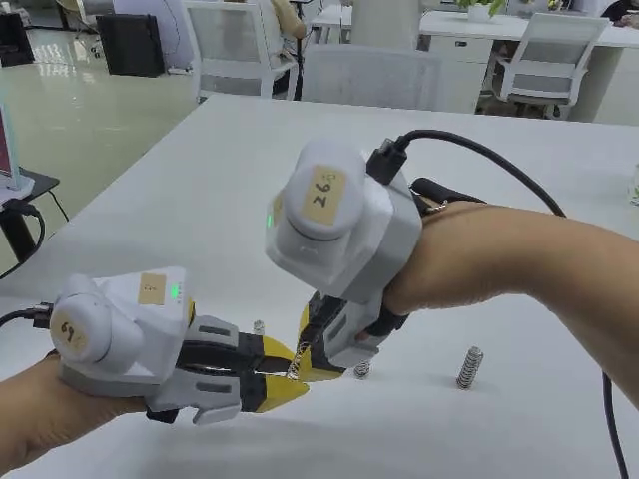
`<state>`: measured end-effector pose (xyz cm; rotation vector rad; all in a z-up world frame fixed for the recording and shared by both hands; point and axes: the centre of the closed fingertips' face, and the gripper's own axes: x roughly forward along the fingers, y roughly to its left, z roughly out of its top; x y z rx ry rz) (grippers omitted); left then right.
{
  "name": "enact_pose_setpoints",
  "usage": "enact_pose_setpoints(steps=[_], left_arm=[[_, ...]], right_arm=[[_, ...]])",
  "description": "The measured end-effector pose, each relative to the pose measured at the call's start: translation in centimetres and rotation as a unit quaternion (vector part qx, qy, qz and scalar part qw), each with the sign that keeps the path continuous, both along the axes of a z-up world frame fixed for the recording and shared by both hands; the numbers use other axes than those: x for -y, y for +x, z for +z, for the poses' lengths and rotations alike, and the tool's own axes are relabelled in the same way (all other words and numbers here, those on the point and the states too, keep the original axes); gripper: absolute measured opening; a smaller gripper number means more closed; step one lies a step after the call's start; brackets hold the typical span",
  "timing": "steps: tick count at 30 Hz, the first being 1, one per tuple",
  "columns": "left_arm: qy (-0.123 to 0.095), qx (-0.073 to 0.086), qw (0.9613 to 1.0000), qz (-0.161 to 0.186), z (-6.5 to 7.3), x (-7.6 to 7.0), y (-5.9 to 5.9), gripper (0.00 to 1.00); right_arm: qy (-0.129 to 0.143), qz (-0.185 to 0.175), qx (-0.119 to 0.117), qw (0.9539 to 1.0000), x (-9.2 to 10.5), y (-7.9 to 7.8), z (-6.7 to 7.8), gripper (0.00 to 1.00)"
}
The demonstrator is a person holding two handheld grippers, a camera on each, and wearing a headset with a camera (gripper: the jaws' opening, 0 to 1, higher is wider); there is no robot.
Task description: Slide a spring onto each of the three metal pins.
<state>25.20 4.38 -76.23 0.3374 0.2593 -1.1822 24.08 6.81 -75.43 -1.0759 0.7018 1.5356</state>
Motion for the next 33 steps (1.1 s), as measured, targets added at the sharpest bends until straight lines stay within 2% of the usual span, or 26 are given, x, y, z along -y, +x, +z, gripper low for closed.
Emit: enact_pose_setpoints(steps=[6,14,16,23,30,33], left_arm=[[-0.003,0.000,1.0000,-0.001,0.12,0.13,-0.12,0.02],[-0.015,-0.002,0.9999,0.001,0.61,0.36,-0.25,0.02],[-0.024,-0.005,0.9997,0.002,0.80,0.40,-0.30,0.02],[-0.030,-0.009,0.9995,0.004,0.83,0.24,-0.21,0.02],[-0.023,-0.013,0.9996,0.008,0.61,0.24,-0.19,0.02],[-0.023,-0.015,0.9996,0.012,0.46,-0.25,0.00,0.03]], right_arm=[[0.002,-0.001,-0.002,1.0000,-0.14,-0.02,-0.06,0.10],[0.003,0.002,0.000,1.0000,-0.20,0.05,0.04,0.09],[0.004,0.002,0.000,1.0000,-0.22,0.05,0.06,0.09],[0.005,0.000,-0.004,1.0000,-0.28,0.04,0.12,0.09],[0.000,-0.002,-0.007,1.0000,-0.43,0.09,-0.17,0.09],[0.000,-0.002,-0.009,1.0000,-0.64,0.15,-0.18,0.09]])
